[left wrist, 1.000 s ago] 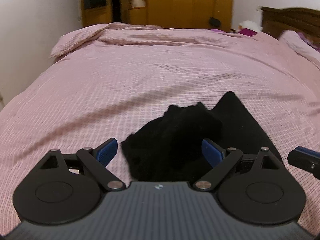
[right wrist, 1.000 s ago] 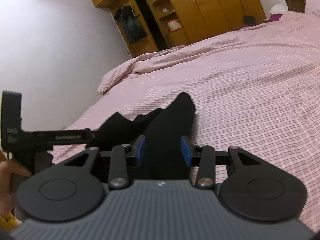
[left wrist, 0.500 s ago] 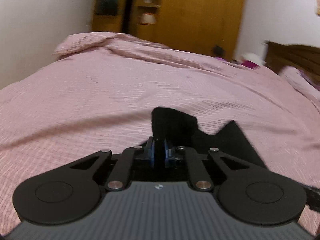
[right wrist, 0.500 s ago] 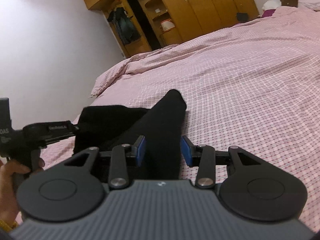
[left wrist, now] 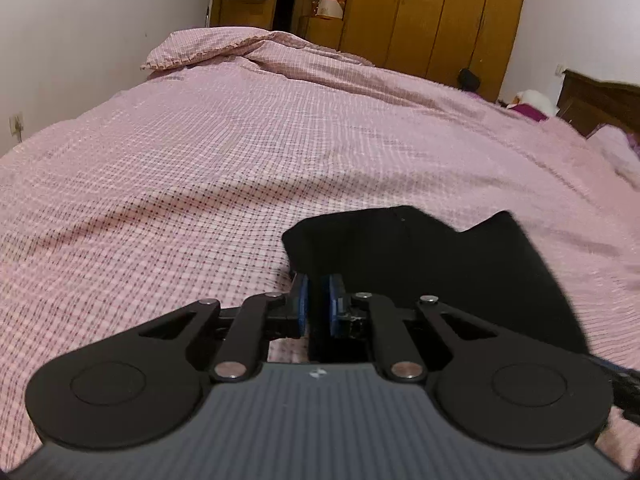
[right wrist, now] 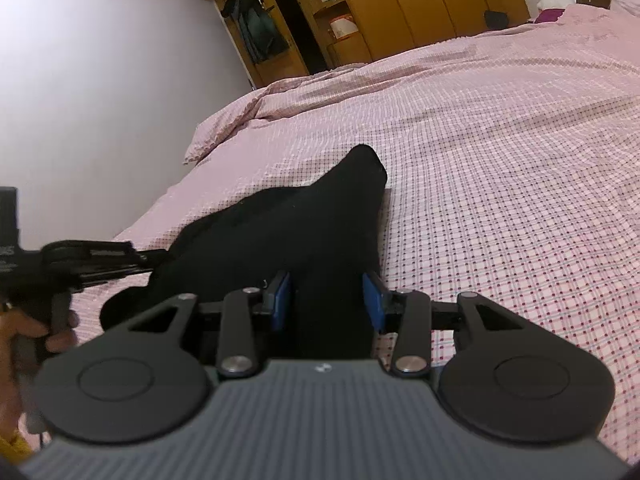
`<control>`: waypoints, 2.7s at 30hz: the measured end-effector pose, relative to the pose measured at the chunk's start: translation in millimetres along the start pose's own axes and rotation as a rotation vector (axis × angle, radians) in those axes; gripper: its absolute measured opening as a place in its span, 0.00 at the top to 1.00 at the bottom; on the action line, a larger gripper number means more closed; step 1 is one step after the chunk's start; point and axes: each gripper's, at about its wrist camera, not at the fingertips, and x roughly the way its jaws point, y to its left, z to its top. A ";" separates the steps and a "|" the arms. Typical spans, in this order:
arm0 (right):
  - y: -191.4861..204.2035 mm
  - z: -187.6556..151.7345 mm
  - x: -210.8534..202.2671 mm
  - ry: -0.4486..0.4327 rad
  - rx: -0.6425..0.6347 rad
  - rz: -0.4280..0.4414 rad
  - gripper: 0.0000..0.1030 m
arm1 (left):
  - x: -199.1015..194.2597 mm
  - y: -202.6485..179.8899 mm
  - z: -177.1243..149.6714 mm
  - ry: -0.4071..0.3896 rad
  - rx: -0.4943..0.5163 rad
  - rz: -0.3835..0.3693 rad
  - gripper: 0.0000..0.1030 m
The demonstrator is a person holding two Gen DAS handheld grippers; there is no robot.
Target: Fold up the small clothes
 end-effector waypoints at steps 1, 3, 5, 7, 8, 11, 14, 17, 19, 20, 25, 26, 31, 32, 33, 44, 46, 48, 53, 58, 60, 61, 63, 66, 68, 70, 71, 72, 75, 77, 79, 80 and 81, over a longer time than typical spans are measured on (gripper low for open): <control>0.3 0.1 -1.5 -0.003 -0.002 0.000 0.58 | -5.9 1.1 -0.8 0.005 -0.017 -0.024 0.86; 2.7 -0.3 -3.6 -0.005 -0.004 0.000 0.58 | -18.7 3.7 -3.2 0.020 -0.050 -0.061 0.61; 5.1 -1.8 -5.1 -0.004 -0.011 -0.002 0.58 | -28.8 2.0 -8.8 0.019 -0.066 -0.078 0.33; 6.1 -3.0 -5.4 0.002 -0.017 -0.008 0.59 | -36.7 -0.8 -16.4 0.009 -0.057 -0.071 0.30; 6.8 -3.4 -5.9 0.004 -0.016 -0.010 0.59 | -38.7 -3.0 -20.0 0.019 -0.048 -0.068 0.30; 8.9 -6.1 -8.6 0.011 -0.018 -0.006 0.59 | -37.6 -6.4 -34.2 0.070 -0.022 -0.014 0.30; 10.5 -9.5 -10.9 0.018 -0.026 -0.002 0.59 | -31.3 3.1 -51.3 0.128 -0.032 0.047 0.30; 9.9 -15.3 -9.5 0.043 -0.020 0.003 0.59 | -33.5 8.1 -64.6 0.135 -0.025 0.047 0.29; 7.6 -22.9 -6.2 0.070 -0.017 -0.009 0.59 | -36.1 3.6 -70.0 0.124 0.027 0.062 0.29; 7.1 -26.1 -5.8 0.078 -0.023 -0.015 0.59 | -36.8 2.1 -71.9 0.121 0.041 0.067 0.29; 2.0 -33.8 -4.9 0.128 -0.030 -0.009 0.49 | -37.3 2.3 -69.5 0.132 0.020 0.066 0.29; 0.6 -33.1 -6.0 0.133 -0.024 -0.002 0.49 | -38.2 3.5 -66.4 0.134 0.005 0.058 0.29; -6.0 -18.2 -16.3 0.105 0.019 0.024 0.47 | -50.5 9.6 -45.6 0.094 -0.065 -0.002 0.25; -6.9 -13.1 -17.8 0.085 0.022 0.023 0.44 | -51.9 9.4 -41.6 0.082 -0.069 -0.011 0.23; -7.5 -7.8 -18.0 0.065 0.025 0.022 0.36 | -51.6 9.1 -36.9 0.071 -0.072 -0.022 0.20; -16.1 16.9 21.6 0.115 0.069 0.011 0.30 | -5.9 -5.7 -17.8 0.134 -0.057 -0.040 0.17; -16.2 17.1 32.7 0.142 0.065 0.012 0.30 | 4.1 -5.4 -21.0 0.150 -0.062 -0.038 0.17; -18.7 17.7 43.1 0.162 0.083 0.031 0.30 | 11.3 -4.9 -24.1 0.163 -0.069 -0.052 0.17; -25.9 13.4 65.5 0.192 0.125 0.069 0.25 | 22.0 -0.9 -30.0 0.172 -0.094 -0.087 0.15; -33.6 7.2 72.6 0.169 0.128 0.113 0.24 | 26.2 0.6 -33.3 0.163 -0.091 -0.100 0.14; -35.8 5.9 72.5 0.164 0.129 0.124 0.24 | 27.9 0.3 -34.4 0.160 -0.091 -0.100 0.14; -36.5 5.5 71.8 0.163 0.132 0.127 0.24 | 28.7 0.1 -35.2 0.158 -0.090 -0.100 0.14; -38.4 6.5 71.7 0.168 0.135 0.130 0.24 | 30.1 0.0 -35.4 0.155 -0.089 -0.099 0.13; -41.3 9.3 73.2 0.177 0.142 0.135 0.24 | 30.0 -0.1 -36.8 0.152 -0.089 -0.102 0.13; -42.8 10.3 74.0 0.179 0.146 0.142 0.24 | 29.5 -0.1 -37.7 0.150 -0.089 -0.105 0.12; -44.2 10.6 72.3 0.179 0.150 0.148 0.24 | 29.8 0.7 -38.1 0.149 -0.090 -0.109 0.12; -44.6 11.5 72.1 0.182 0.151 0.149 0.23 | 30.1 1.2 -38.3 0.148 -0.090 -0.111 0.12; -44.9 12.7 72.5 0.186 0.155 0.151 0.22 | 31.0 1.2 -38.7 0.148 -0.089 -0.112 0.11; -44.9 19.4 76.3 0.209 0.185 0.164 0.21 | 32.8 1.4 -39.6 0.154 -0.100 -0.111 0.10; -43.6 23.7 80.2 0.223 0.208 0.186 0.22 | 34.2 0.4 -38.3 0.158 -0.103 -0.106 0.10; -40.3 26.3 85.2 0.234 0.205 0.194 0.25 | 35.5 -0.8 -37.1 0.157 -0.109 -0.108 0.10; -38.4 26.4 87.1 0.235 0.193 0.192 0.27 | 36.4 -1.2 -36.6 0.154 -0.110 -0.118 0.10; -37.0 27.1 88.8 0.238 0.182 0.191 0.32 | 37.3 -0.7 -36.8 0.146 -0.118 -0.134 0.12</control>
